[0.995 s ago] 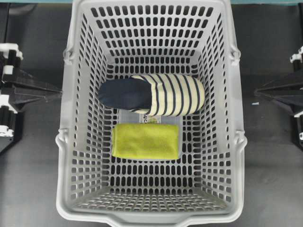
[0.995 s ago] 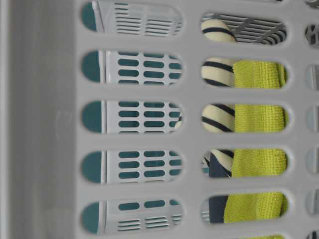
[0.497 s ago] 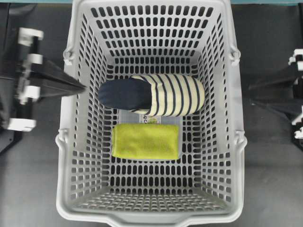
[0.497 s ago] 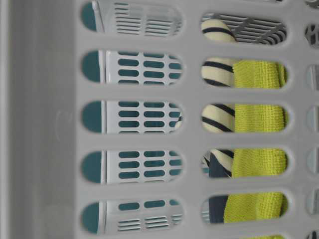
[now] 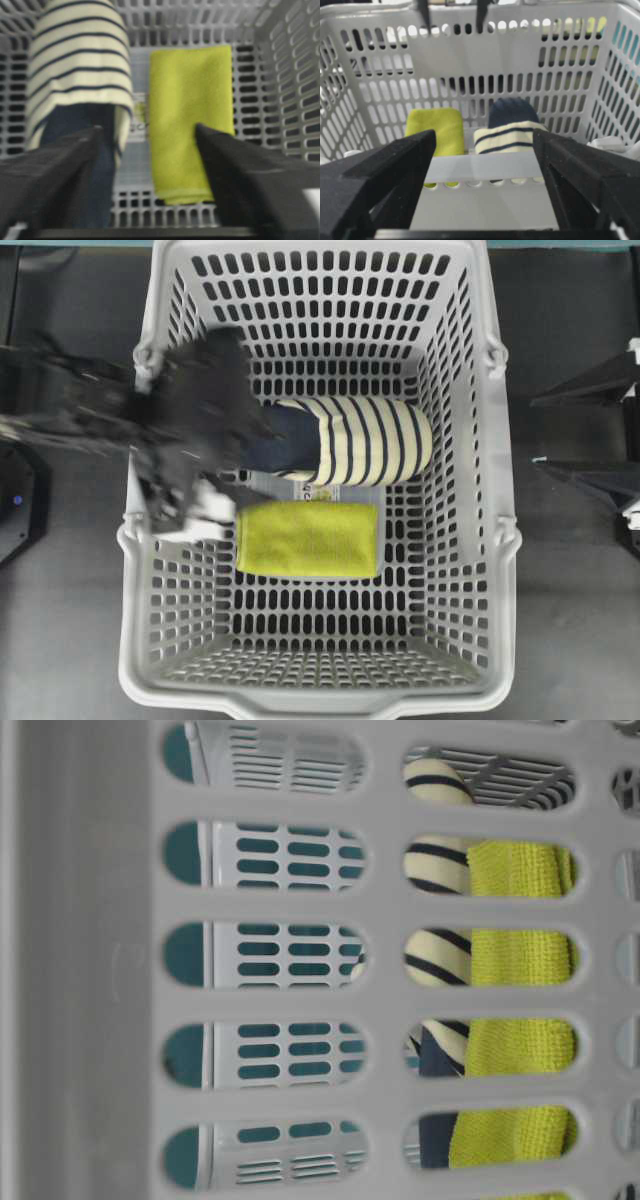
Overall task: Pick up the yellow cloth from the shopping basket with the left arm.
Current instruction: 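Lower the open left gripper onto the yellow-green cloth's near edge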
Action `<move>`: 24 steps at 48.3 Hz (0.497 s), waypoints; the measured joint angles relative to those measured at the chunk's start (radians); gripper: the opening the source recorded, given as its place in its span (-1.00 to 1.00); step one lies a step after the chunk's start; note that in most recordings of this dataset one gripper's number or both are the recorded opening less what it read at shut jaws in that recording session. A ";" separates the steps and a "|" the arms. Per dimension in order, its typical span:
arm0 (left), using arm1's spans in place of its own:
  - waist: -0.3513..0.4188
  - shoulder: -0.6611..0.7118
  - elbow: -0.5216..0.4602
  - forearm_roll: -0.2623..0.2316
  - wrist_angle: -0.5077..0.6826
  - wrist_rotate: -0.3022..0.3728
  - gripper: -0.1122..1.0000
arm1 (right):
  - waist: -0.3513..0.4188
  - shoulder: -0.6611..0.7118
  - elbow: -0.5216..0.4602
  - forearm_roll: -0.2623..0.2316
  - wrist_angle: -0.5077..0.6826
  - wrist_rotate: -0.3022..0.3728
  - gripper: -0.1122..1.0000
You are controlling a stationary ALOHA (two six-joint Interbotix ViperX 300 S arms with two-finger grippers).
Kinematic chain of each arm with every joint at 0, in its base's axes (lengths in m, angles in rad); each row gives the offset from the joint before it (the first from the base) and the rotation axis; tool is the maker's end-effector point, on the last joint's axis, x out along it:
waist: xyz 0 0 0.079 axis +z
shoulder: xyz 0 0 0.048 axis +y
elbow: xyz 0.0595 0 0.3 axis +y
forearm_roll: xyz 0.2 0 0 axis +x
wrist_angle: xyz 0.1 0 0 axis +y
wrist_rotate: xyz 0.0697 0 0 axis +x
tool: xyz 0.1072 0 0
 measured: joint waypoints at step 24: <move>-0.074 0.416 -0.199 -0.002 0.172 -0.021 0.76 | -0.002 -0.002 0.000 0.002 0.005 0.000 0.54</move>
